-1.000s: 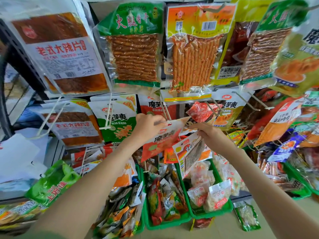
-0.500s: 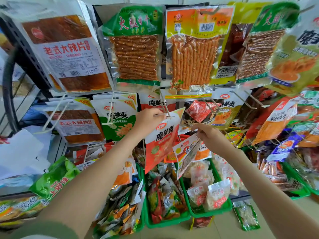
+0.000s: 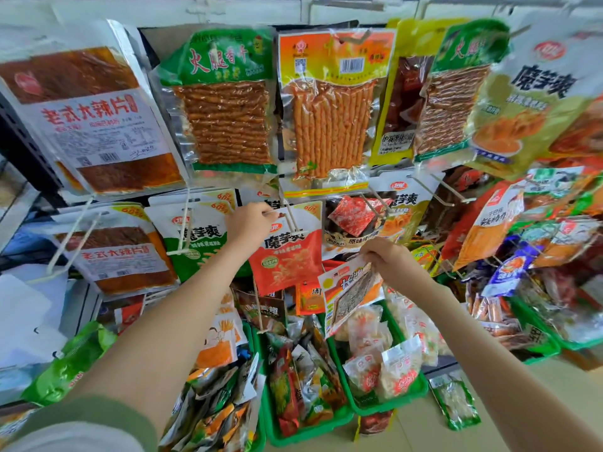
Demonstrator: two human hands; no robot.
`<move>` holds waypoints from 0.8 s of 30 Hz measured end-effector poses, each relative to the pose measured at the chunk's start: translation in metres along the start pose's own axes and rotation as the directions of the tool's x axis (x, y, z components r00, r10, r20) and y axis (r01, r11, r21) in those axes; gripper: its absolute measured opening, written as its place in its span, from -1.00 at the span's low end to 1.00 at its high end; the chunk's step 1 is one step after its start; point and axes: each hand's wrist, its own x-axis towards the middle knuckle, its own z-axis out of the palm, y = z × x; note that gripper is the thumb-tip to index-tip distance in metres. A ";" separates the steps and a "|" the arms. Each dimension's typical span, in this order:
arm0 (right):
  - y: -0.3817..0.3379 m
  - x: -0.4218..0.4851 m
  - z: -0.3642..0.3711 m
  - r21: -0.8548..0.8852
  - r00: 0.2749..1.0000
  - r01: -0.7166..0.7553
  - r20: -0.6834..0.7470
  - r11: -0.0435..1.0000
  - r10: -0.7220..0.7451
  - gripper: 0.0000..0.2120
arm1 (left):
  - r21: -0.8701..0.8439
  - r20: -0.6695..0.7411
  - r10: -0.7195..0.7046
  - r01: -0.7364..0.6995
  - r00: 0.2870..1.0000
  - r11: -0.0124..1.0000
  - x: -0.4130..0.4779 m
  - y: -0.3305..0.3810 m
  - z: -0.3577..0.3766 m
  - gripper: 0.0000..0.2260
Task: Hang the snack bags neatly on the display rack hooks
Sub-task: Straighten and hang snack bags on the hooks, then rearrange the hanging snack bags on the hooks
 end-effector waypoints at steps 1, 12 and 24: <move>0.003 0.000 -0.001 -0.007 1.000 -0.009 -0.004 1.000 0.009 -0.84 | 0.002 -0.008 -0.015 0.015 1.000 1.000 0.003 0.000 0.002 -0.77; 0.011 0.017 -0.007 -0.068 0.999 -0.030 -0.035 0.997 0.028 -0.85 | 0.047 -0.025 -0.051 0.052 0.998 0.998 0.033 -0.009 0.015 -0.74; 0.019 0.000 0.043 -0.062 0.988 -0.151 0.029 0.987 0.153 -0.87 | 0.071 -0.297 0.160 -0.145 0.941 0.987 -0.069 -0.027 0.064 -0.67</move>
